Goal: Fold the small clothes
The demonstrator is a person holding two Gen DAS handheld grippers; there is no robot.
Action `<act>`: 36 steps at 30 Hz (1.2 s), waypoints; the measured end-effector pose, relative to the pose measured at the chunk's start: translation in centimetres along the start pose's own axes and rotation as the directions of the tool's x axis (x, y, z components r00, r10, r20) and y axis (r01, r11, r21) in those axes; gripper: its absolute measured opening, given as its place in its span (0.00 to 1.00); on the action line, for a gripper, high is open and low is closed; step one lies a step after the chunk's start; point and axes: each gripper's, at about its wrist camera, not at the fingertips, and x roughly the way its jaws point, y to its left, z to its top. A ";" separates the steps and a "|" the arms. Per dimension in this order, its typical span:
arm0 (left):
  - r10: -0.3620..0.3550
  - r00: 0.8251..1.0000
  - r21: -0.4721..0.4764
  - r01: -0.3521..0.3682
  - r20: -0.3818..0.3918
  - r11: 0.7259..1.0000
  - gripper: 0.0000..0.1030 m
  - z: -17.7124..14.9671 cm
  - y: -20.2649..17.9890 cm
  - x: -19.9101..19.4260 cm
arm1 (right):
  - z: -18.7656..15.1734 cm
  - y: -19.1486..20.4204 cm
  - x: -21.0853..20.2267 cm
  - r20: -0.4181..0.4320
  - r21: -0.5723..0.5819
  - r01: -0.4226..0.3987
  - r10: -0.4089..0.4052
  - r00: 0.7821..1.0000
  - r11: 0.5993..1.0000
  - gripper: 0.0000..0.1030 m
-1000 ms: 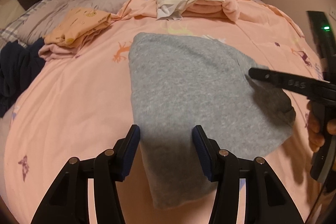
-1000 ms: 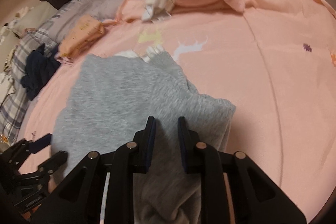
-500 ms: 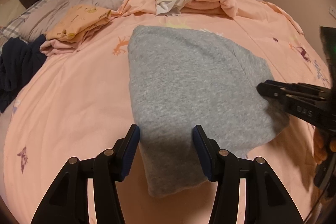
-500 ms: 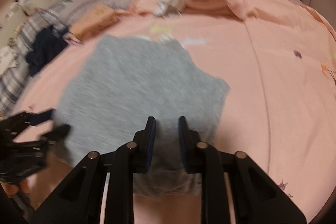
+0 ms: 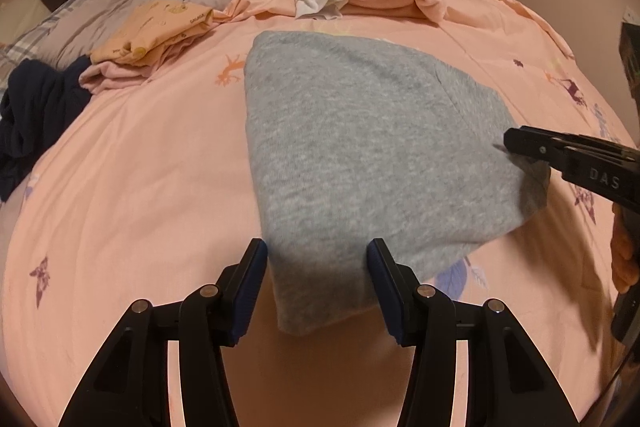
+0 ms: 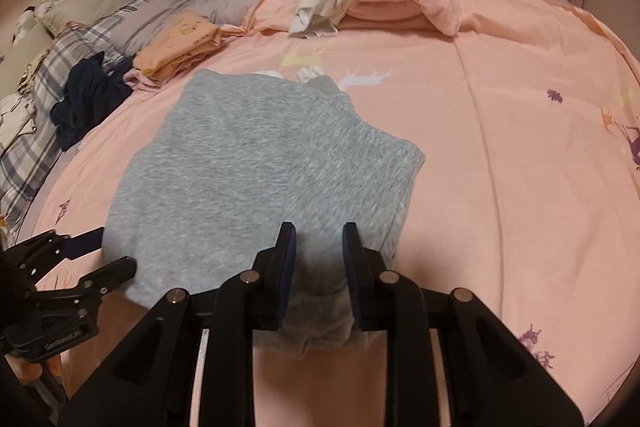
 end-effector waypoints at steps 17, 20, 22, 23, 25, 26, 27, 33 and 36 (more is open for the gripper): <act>-0.015 1.000 -0.035 0.014 -0.023 0.999 0.51 -0.8 0.4 0.3 | -2.0 -0.3 -0.4 -0.003 -0.006 0.027 -0.027 1.000 1.000 0.27; -0.014 1.000 -0.035 0.013 -0.024 0.999 0.51 -0.8 0.4 0.3 | -2.3 -1.1 -0.1 -0.018 0.030 0.016 -0.015 1.000 0.999 0.33; -0.011 1.000 -0.029 0.010 -0.025 1.000 0.51 -0.9 0.4 0.3 | -2.5 -1.1 -0.3 -0.016 0.039 0.012 -0.012 1.000 0.999 0.33; -0.009 1.000 -0.027 0.008 -0.027 1.000 0.51 -0.9 0.4 0.3 | -2.6 -1.0 -0.4 -0.015 0.039 0.012 -0.012 1.000 0.999 0.33; -0.011 1.000 -0.031 0.011 -0.029 0.999 0.51 -0.9 0.6 0.3 | -2.8 -1.0 -0.4 -0.016 0.040 0.015 -0.014 1.000 0.999 0.33; -0.013 0.999 -0.033 0.012 -0.030 0.999 0.51 -0.9 0.7 0.3 | -2.8 -0.9 -0.5 -0.015 0.041 0.014 -0.013 1.000 0.999 0.33; -0.013 0.999 -0.036 0.012 -0.030 0.999 0.51 -1.0 0.7 0.3 | -2.9 -0.9 -0.5 -0.014 0.043 0.013 -0.013 1.000 0.999 0.33; -0.013 0.999 -0.040 0.011 -0.036 0.999 0.51 -1.2 0.8 0.4 | -3.1 -1.5 -0.1 -0.020 0.067 -0.004 0.005 1.000 0.998 0.32; -0.009 0.999 -0.040 0.008 -0.037 0.999 0.51 -1.3 0.9 0.4 | -3.2 -1.6 -0.3 -0.017 0.072 -0.005 0.006 1.000 0.997 0.33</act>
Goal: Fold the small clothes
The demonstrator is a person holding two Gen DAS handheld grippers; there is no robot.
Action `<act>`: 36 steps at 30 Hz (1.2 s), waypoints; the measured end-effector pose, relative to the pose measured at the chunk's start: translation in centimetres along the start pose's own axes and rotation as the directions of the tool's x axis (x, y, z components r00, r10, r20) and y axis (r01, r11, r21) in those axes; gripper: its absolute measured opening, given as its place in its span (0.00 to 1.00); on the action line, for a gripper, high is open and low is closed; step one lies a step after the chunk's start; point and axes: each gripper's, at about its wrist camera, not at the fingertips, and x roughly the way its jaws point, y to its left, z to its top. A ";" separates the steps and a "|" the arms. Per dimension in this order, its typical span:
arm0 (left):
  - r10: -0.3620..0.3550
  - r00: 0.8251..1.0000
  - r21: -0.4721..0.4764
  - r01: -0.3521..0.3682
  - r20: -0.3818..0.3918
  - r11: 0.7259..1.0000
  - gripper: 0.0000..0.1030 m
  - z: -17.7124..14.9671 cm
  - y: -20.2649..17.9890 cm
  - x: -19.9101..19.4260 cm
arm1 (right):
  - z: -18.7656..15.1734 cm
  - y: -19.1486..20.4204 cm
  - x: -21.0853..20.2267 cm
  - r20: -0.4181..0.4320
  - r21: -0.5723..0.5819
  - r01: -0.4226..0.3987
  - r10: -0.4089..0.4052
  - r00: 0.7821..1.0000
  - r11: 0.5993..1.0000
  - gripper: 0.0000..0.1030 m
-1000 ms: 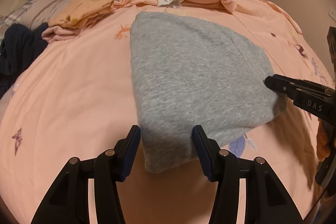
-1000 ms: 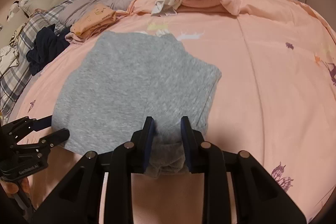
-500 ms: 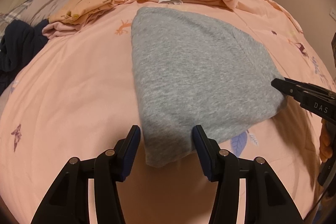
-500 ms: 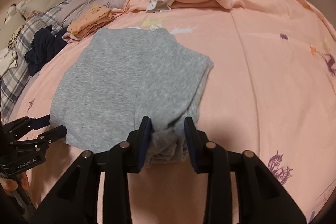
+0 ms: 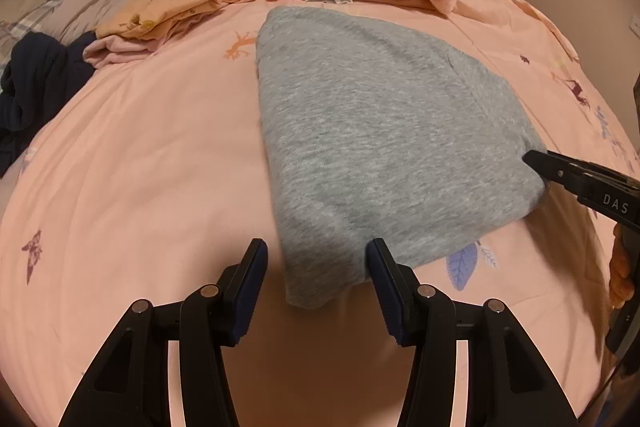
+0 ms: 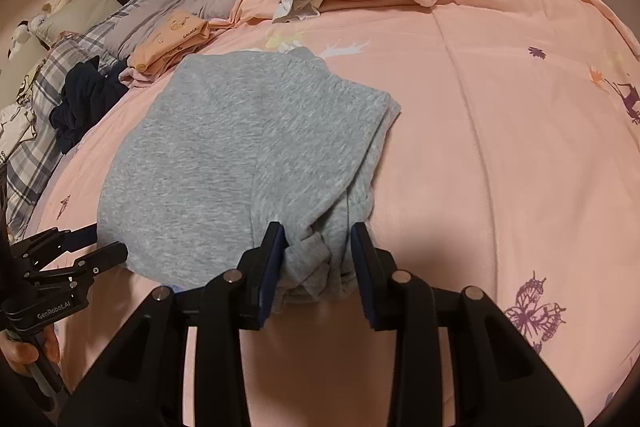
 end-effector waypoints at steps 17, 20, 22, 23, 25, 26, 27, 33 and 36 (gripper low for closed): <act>0.051 0.998 -0.031 -0.052 -0.036 0.998 0.51 -0.8 0.4 -0.9 | -0.9 -0.4 -1.5 0.006 0.020 0.014 -0.014 1.000 1.000 0.39; 0.103 0.994 -0.036 -0.104 -0.039 0.994 0.51 -1.1 0.4 -2.0 | -1.3 -0.3 -2.5 0.011 0.016 0.039 -0.040 0.999 0.999 0.49; 0.121 0.992 -0.047 -0.122 -0.034 0.991 0.51 -1.4 0.4 -2.9 | -1.8 0.1 -3.6 0.019 -0.009 0.071 -0.070 0.997 0.997 0.52; 0.116 0.993 -0.060 -0.118 -0.031 0.991 0.55 -1.5 0.5 -3.6 | -2.1 0.4 -4.1 0.026 -0.024 0.085 -0.084 0.996 0.996 0.57; 0.119 0.992 -0.081 -0.122 -0.034 0.989 0.69 -1.8 0.7 -4.6 | -2.6 0.7 -5.3 0.046 -0.041 0.109 -0.107 0.993 0.993 0.67; 0.126 0.992 -0.086 -0.128 -0.029 0.988 0.71 -1.8 0.6 -5.1 | -2.8 0.9 -6.1 0.059 -0.045 0.112 -0.109 0.992 0.993 0.73; 0.132 0.991 -0.089 -0.133 -0.018 0.987 0.71 -2.0 0.6 -5.8 | -3.0 1.0 -6.6 0.068 -0.045 0.109 -0.106 0.992 0.993 0.75; 0.131 0.991 -0.116 -0.127 0.021 0.985 0.72 -2.3 0.3 -9.2 | -4.0 1.6 -10.5 0.116 -0.032 0.093 -0.089 0.989 0.995 0.83; 0.130 0.991 -0.139 -0.124 0.037 0.983 0.86 -2.6 0.1 -11.0 | -4.2 2.3 -12.4 0.143 -0.038 0.082 -0.076 0.987 0.996 0.88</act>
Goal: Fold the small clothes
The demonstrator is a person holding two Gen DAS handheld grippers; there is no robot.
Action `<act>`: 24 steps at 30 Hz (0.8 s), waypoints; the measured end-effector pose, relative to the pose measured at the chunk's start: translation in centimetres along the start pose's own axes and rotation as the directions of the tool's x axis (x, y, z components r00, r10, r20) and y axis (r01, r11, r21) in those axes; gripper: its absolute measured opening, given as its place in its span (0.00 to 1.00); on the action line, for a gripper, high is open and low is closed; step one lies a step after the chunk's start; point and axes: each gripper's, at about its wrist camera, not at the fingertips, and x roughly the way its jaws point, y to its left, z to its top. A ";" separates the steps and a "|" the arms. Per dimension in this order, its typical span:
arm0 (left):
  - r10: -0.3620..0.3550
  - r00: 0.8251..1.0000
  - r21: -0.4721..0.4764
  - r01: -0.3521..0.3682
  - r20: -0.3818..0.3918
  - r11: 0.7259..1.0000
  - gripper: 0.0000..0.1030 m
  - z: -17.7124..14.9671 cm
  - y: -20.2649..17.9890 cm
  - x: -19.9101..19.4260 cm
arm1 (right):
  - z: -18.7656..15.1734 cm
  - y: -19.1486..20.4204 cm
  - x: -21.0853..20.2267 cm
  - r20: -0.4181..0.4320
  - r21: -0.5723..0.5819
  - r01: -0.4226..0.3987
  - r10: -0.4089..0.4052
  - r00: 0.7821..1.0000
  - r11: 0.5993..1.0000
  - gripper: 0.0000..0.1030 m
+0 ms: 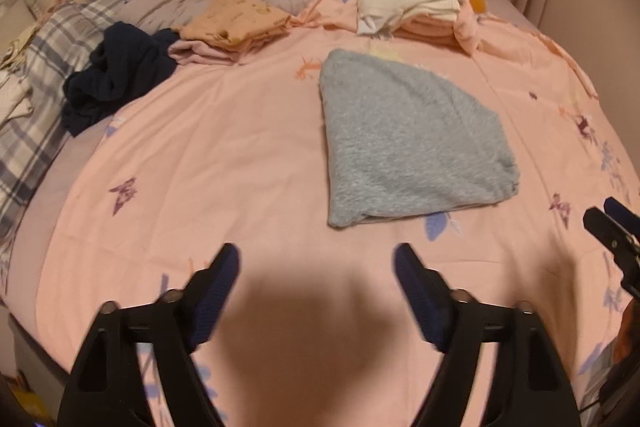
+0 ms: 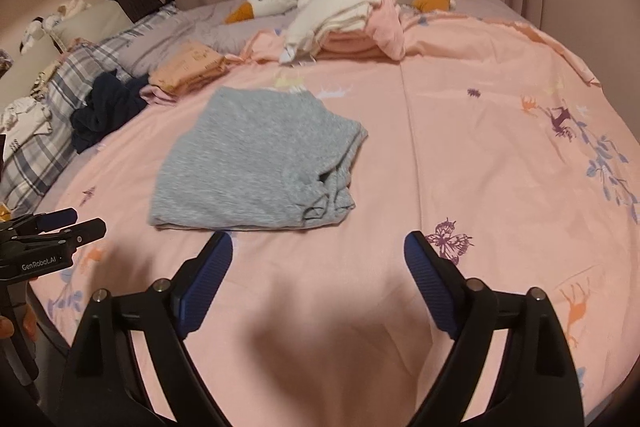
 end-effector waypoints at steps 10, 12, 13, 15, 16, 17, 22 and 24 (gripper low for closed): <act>0.039 0.999 -0.040 -0.038 0.024 0.998 0.92 -0.7 0.0 -5.0 | 0.2 2.8 -6.0 0.084 -0.052 -0.062 0.066 0.994 0.997 1.00; 0.052 0.998 -0.037 -0.050 0.044 0.998 0.92 -0.8 -0.2 -6.1 | 0.3 3.1 -6.8 0.095 -0.057 -0.055 0.060 0.994 0.997 1.00; 0.061 0.997 -0.034 -0.060 0.050 0.998 0.92 -0.8 -0.3 -6.4 | 0.3 3.3 -7.2 0.104 -0.061 -0.050 0.056 0.993 0.997 1.00; 0.085 0.994 -0.017 -0.084 0.074 0.996 0.93 -1.0 -0.7 -7.2 | 0.4 3.5 -8.0 0.119 -0.065 -0.039 0.047 0.992 0.997 1.00; 0.089 0.992 -0.007 -0.089 0.087 0.996 0.93 -1.1 -1.0 -7.5 | 0.4 3.5 -8.3 0.126 -0.064 -0.037 0.045 0.991 0.997 1.00; 0.093 0.992 -0.005 -0.093 0.089 0.996 0.94 -1.2 -1.0 -7.6 | 0.4 3.6 -8.4 0.127 -0.064 -0.040 0.048 0.991 0.997 1.00; 0.112 0.990 0.003 -0.112 0.087 0.994 0.94 -1.9 -1.7 -7.4 | -0.3 3.9 -7.7 0.105 -0.075 -0.004 0.012 0.994 0.997 1.00; 0.123 0.988 0.006 -0.124 0.091 0.992 0.94 -2.2 -1.8 -7.6 | -0.5 4.0 -7.6 0.099 -0.076 -0.009 0.017 0.995 0.997 1.00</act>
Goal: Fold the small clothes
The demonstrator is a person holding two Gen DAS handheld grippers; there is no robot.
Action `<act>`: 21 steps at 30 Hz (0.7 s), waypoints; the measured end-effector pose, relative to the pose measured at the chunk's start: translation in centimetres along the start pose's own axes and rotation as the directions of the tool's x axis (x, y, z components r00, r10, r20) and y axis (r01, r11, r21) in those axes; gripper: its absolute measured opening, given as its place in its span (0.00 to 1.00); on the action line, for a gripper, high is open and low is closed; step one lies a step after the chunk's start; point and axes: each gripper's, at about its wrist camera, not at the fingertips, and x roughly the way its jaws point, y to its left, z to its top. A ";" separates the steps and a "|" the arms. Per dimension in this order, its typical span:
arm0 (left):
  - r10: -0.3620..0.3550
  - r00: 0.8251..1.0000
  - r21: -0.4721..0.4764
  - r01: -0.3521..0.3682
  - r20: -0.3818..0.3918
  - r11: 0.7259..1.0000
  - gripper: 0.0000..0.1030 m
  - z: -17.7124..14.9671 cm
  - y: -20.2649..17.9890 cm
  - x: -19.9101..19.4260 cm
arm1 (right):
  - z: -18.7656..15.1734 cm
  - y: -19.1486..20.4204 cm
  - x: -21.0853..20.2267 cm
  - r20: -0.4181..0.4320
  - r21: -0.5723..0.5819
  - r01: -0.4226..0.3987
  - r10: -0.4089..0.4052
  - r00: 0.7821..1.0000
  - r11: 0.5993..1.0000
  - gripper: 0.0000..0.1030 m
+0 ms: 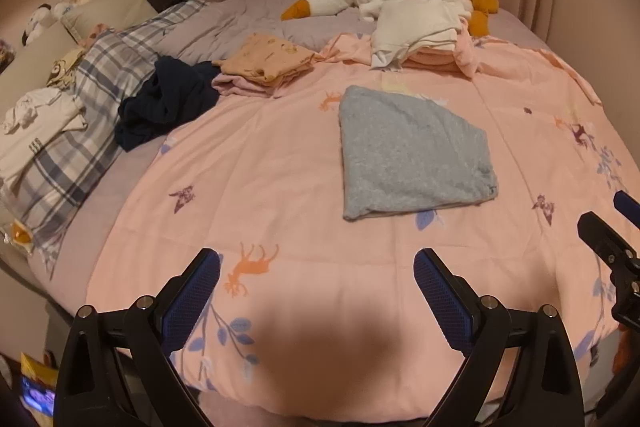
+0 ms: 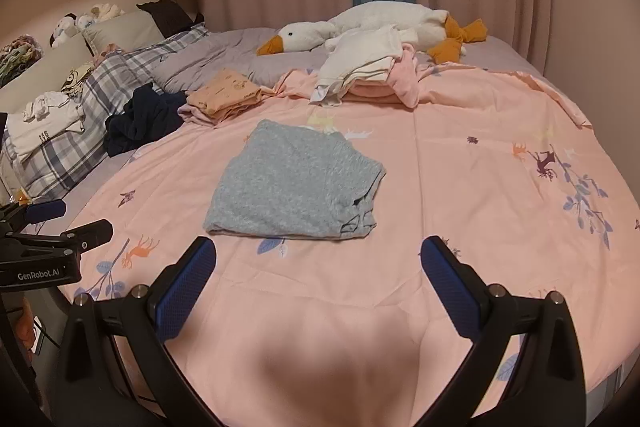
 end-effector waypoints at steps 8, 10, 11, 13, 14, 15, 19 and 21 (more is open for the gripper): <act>0.008 1.000 0.015 -0.008 0.009 1.000 0.94 -0.2 -0.7 -0.4 | -0.4 0.0 0.3 -0.018 0.009 -0.014 0.014 1.000 1.000 1.00; 0.010 1.000 0.020 -0.010 0.011 1.000 0.94 -0.2 -0.9 -0.5 | -0.4 -0.1 0.2 -0.016 0.015 -0.012 0.012 1.000 1.000 1.00; 0.006 1.000 0.021 -0.007 0.012 1.000 0.94 -0.2 -0.9 -0.6 | -0.4 -0.1 0.2 -0.016 0.017 -0.013 0.013 1.000 1.000 1.00; 0.004 1.000 0.024 -0.005 0.015 1.000 0.94 -0.2 -1.0 -0.6 | -0.4 -0.2 0.1 -0.015 0.022 -0.014 0.015 1.000 1.000 1.00; 0.004 1.000 0.023 -0.005 0.016 1.000 0.94 -0.3 -1.0 -0.6 | -0.4 -0.2 0.1 -0.015 0.024 -0.013 0.013 1.000 1.000 1.00; 0.003 1.000 0.024 -0.003 0.016 1.000 0.94 -0.3 -1.0 -0.6 | -0.4 -0.2 0.1 -0.016 0.026 -0.011 0.011 1.000 1.000 1.00; 0.000 1.000 0.024 0.000 0.015 1.000 0.94 -0.3 -1.1 -0.6 | -0.3 -0.3 0.1 -0.015 0.033 -0.014 0.014 1.000 0.999 1.00; 0.004 1.000 0.018 -0.004 0.017 1.000 0.94 -0.2 -1.0 -0.7 | -0.4 -0.4 0.1 -0.015 0.034 -0.013 0.014 1.000 0.999 1.00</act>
